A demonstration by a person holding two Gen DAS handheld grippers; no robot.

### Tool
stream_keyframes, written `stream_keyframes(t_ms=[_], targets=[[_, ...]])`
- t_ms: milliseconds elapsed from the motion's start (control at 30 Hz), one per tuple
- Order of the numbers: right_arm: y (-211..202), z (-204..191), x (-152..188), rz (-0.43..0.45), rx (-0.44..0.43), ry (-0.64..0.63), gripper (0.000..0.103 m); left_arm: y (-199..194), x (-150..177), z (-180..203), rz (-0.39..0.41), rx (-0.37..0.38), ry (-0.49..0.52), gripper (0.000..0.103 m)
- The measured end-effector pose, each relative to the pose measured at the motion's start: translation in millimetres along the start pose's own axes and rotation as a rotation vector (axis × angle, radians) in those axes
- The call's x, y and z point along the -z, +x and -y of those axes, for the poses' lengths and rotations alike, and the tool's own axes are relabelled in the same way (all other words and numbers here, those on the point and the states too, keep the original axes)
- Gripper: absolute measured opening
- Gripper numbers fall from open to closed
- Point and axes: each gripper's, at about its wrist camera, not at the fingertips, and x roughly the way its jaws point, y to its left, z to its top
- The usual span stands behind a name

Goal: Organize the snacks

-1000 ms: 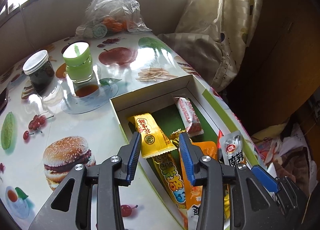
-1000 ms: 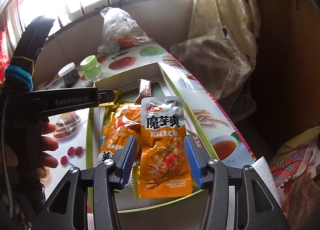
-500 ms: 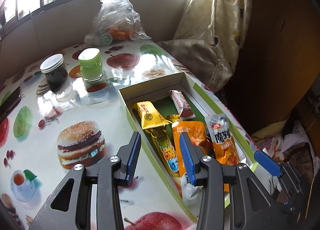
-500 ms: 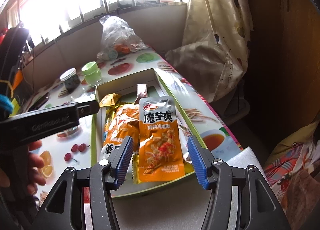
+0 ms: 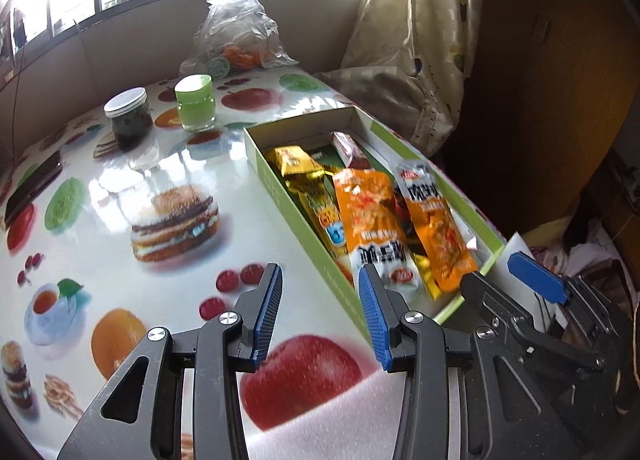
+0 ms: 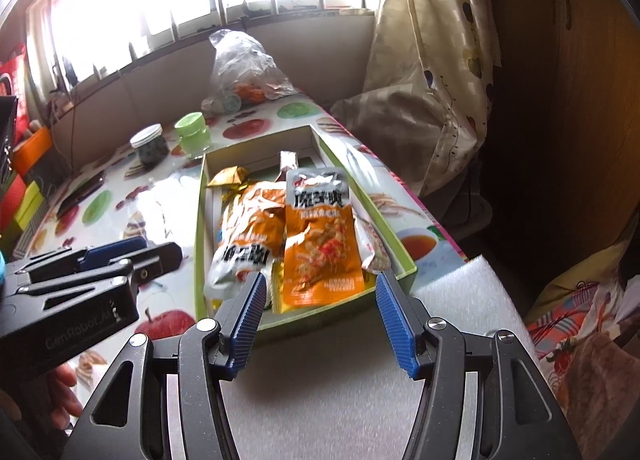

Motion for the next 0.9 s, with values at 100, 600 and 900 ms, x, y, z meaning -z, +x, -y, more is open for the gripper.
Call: stream_keyframes(t_ms=[100,600,900], targets=[[-3.4,-1.8,8.2,-0.01,0.011,-0.008,0.057,-5.1,13.2,0.7,0.01,-0.039,0.012,0.041],[-3.9,-5.3,40.6,-0.063,0.091,-0.032,0.058,2.0,63.8,2.8,-0.071,-0.063,0.021,0.041],[6.2,-2.0,51.6,-0.099,0.112,-0.027,0.06,4.2,67.4,3.9,-0.063,-0.059,0.017,0.042]])
